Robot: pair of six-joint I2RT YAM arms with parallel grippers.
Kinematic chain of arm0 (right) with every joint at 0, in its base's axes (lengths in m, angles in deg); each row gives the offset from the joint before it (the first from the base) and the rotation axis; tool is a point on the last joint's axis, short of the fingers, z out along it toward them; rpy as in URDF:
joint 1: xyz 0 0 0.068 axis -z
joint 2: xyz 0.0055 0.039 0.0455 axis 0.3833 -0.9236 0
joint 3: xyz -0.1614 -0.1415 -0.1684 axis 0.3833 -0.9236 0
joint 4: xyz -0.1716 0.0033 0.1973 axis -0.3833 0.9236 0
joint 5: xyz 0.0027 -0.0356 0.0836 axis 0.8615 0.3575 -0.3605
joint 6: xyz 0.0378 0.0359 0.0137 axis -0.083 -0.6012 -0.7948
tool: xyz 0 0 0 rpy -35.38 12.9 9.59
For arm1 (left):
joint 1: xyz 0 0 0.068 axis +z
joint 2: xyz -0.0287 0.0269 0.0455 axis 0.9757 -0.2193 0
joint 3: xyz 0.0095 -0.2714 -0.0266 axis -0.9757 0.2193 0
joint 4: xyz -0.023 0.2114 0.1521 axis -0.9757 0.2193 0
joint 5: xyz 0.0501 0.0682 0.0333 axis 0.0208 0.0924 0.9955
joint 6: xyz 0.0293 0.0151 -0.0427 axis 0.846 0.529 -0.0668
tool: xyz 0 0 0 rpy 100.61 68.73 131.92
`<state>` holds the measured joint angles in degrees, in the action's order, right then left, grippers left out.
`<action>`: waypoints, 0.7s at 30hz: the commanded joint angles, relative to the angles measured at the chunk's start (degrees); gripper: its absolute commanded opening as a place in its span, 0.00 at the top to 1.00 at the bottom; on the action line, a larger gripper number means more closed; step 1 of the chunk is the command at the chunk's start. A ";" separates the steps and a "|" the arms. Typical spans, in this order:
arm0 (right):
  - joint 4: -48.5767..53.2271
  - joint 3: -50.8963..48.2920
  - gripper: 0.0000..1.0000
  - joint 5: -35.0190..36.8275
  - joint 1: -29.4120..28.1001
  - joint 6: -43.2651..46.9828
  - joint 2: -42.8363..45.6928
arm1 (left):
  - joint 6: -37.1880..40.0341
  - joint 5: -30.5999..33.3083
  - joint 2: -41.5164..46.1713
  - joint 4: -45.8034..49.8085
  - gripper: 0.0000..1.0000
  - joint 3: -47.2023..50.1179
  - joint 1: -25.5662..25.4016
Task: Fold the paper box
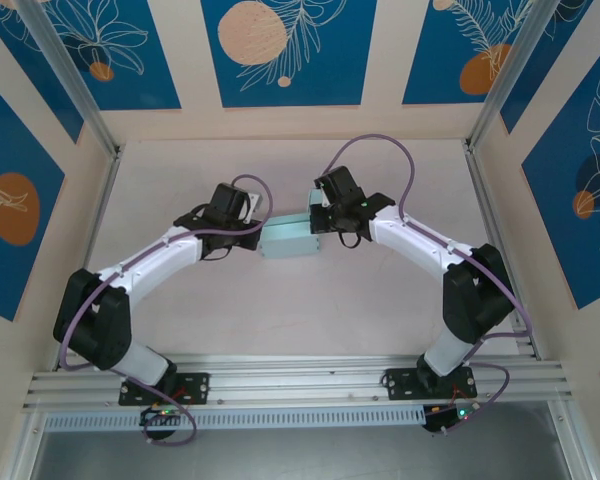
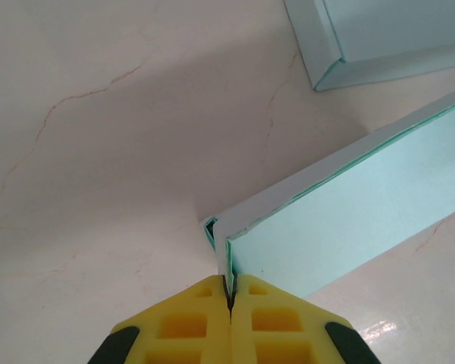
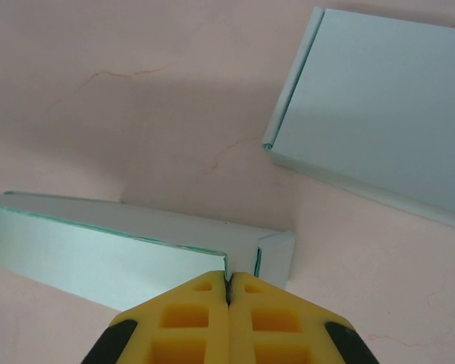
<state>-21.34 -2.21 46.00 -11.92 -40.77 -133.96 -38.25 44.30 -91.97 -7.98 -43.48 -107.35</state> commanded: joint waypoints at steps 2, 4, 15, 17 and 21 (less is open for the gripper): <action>-6.26 -0.97 1.00 -2.92 -1.67 -4.64 0.30 | -1.17 -2.50 0.95 -3.00 1.00 0.80 -1.83; -6.38 -0.73 1.00 -3.01 -1.80 -5.27 0.12 | -1.15 -2.13 0.89 -3.01 1.00 0.77 -1.96; -8.34 -4.15 1.00 -1.38 -1.97 -2.93 0.19 | -0.26 1.38 0.98 -1.84 1.00 0.66 -2.13; -9.80 -5.94 1.00 -1.13 -1.94 -2.24 0.44 | -0.26 1.85 0.94 -1.76 1.00 0.64 -2.12; -10.58 -7.96 1.00 0.39 -1.95 -1.86 0.85 | -0.65 1.98 0.51 -1.98 1.00 0.64 -2.15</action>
<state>-30.80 -8.00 47.95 -12.47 -43.33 -133.54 -38.86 47.62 -91.82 -8.70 -43.15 -108.12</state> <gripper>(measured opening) 0.051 0.059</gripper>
